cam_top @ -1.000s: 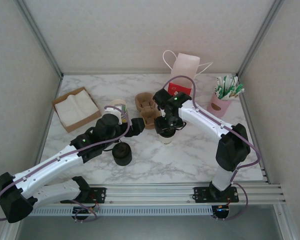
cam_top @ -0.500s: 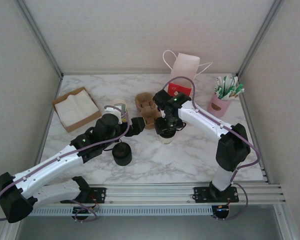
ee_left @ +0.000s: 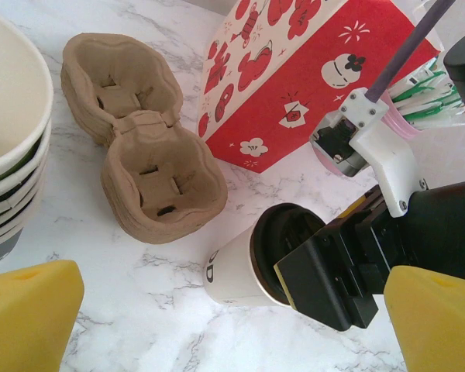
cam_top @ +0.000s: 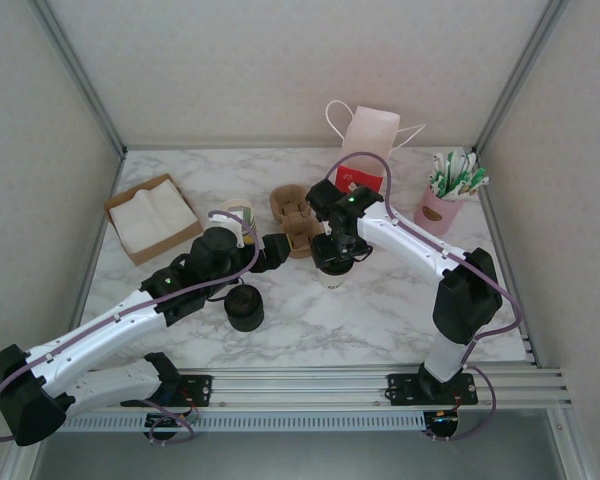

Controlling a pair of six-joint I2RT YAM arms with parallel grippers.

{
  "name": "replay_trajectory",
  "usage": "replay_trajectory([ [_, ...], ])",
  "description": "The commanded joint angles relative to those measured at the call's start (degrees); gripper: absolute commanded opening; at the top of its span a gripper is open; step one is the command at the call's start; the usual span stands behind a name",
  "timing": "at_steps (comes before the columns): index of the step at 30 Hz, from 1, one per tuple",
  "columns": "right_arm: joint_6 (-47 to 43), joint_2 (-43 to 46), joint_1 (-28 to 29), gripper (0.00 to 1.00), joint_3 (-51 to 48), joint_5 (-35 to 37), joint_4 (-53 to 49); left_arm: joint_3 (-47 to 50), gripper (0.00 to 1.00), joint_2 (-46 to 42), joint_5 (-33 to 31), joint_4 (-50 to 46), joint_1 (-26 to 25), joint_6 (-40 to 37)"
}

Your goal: Pack the takeout coffee

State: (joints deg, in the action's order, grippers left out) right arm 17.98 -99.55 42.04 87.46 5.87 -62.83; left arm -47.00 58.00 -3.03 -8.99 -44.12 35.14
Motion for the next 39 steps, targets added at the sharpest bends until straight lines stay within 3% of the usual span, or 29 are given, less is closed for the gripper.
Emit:
replay_trajectory([
  [1, 0.3, 0.6, 0.5, 0.71, 0.3, 0.3, -1.0, 0.2, 1.0, -0.5, -0.5, 1.0, -0.1, 0.5],
  [30, 0.6, 0.4, 0.4, 0.71, -1.7, -2.2, 1.0, 0.9, 0.99, 0.9, 0.5, 1.7, 0.0, 0.6],
  [39, 0.7, 2.0, 0.5, 0.71, -1.1, -3.3, 1.7, 0.8, 0.66, 5.1, 5.0, 2.6, 0.6, 2.4],
])
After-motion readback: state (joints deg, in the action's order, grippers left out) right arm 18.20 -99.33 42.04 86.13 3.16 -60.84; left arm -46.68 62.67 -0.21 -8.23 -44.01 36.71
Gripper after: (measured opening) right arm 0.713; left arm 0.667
